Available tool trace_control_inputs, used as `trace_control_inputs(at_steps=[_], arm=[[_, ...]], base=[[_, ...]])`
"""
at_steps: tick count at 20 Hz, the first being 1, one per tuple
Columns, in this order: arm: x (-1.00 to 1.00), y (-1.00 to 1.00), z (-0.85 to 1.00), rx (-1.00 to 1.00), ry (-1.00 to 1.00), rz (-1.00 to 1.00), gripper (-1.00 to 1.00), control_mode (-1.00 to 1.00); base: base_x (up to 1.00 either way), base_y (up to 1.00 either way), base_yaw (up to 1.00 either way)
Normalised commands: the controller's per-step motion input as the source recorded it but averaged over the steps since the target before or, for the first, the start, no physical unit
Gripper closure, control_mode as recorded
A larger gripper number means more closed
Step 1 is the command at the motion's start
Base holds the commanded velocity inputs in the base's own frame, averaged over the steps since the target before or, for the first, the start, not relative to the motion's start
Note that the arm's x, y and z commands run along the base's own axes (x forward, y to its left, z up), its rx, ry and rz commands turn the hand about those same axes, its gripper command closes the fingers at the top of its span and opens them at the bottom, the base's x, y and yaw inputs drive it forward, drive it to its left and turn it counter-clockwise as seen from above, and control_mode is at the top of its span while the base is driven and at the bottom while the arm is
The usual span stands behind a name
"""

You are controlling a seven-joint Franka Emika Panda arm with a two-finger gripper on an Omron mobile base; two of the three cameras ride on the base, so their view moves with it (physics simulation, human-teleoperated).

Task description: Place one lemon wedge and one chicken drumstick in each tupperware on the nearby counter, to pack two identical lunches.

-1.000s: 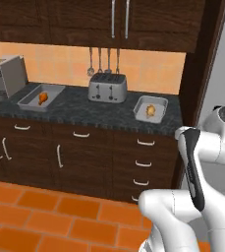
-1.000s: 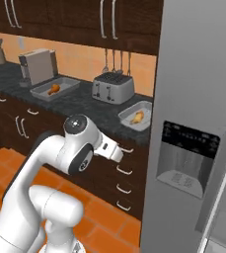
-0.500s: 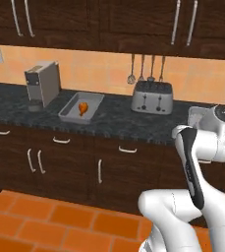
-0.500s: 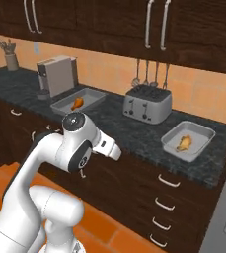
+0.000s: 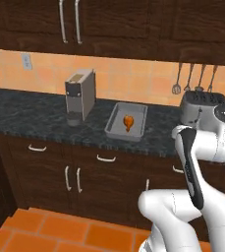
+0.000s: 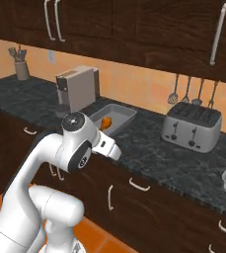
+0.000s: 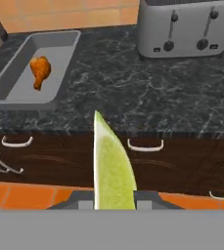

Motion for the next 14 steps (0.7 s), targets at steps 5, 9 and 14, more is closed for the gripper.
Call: trace_control_inputs(at_steps=[5, 9, 14], arm=[[0.0, 0.0, 0.0, 0.0, 0.0, 0.0, 1.0, 1.0], [0.0, 0.0, 0.0, 0.0, 0.0, 0.0, 1.0, 1.0], [0.0, -0.08, -0.12, 0.03, 0.0, -0.01, 1.0, -1.0]], base=[[1.0, 0.92, -0.01], [0.98, 0.21, -0.07], [0.53, -0.09, -0.03]])
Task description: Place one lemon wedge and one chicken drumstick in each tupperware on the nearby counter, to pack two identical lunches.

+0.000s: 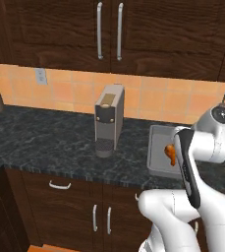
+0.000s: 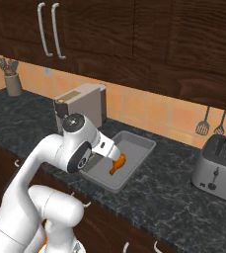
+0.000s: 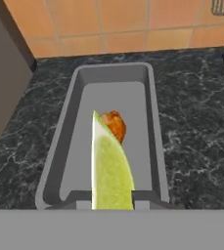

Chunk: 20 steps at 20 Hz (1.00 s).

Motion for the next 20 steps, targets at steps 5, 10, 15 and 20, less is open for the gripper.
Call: trace_control_inputs(at_steps=[5, 10, 15, 20], arm=[[0.27, -0.04, -0.78, 0.02, 0.04, -0.01, 1.0, -1.0], [0.53, 0.0, -0.45, 0.01, 0.1, 0.0, 1.0, -1.0], [0.52, -0.1, -0.31, 0.05, 0.03, 0.0, 1.0, -1.0], [0.37, -0.15, -0.28, 0.03, 0.0, 0.0, 1.0, -1.0]], base=[[0.0, 0.0, 0.0], [0.0, 0.0, 0.0], [0.0, 0.0, 0.0], [0.0, 0.0, 0.0]])
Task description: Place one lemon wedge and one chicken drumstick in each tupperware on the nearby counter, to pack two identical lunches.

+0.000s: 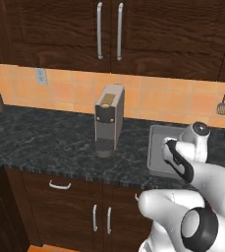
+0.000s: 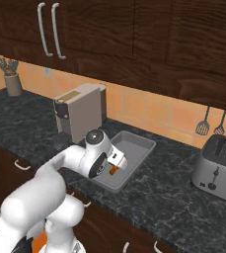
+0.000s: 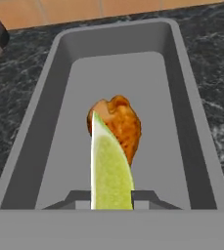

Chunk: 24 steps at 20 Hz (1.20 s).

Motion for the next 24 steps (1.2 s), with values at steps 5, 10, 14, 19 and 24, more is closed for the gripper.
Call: trace_control_inputs(at_steps=[5, 10, 14, 19, 24], arm=[[0.28, -0.04, -0.44, 0.0, 0.01, 0.0, 1.0, -1.0], [0.21, 0.0, -0.39, 0.0, 0.03, 0.0, 1.0, -1.0], [0.2, 0.0, -0.39, 0.0, 0.05, 0.0, -1.0, -1.0], [0.0, -0.01, -0.16, 0.01, 0.02, 0.0, -1.0, -1.0], [-0.31, 0.0, 0.23, 0.03, 0.0, 0.0, -1.0, -1.0]], base=[[0.0, 0.0, 0.0], [0.0, 0.0, 0.0], [0.0, 0.0, 0.0], [0.0, 0.0, 0.0], [0.0, 0.0, 0.0]])
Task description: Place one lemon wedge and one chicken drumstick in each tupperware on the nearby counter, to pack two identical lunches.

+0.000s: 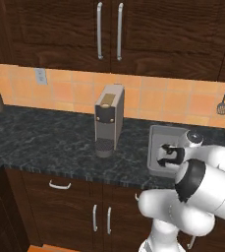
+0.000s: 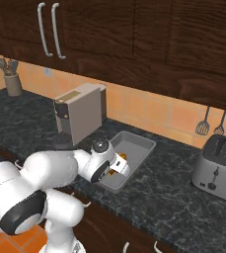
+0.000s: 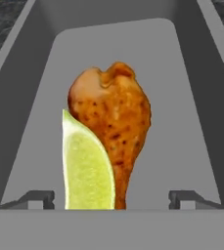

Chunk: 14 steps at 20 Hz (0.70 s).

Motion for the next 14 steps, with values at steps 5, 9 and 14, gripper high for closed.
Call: trace_control_inputs(at_steps=[5, 9, 14], arm=[[-0.65, 0.02, 0.76, 0.0, 0.0, 0.0, -1.0, -1.0], [-0.75, 0.08, 0.64, 0.0, 0.0, 0.0, -1.0, -1.0], [-0.99, 0.1, 0.66, 0.0, -0.02, 0.0, -1.0, -1.0]], base=[[0.0, 0.0, 0.0], [0.0, 0.0, 0.0], [0.0, 0.0, 0.0]])
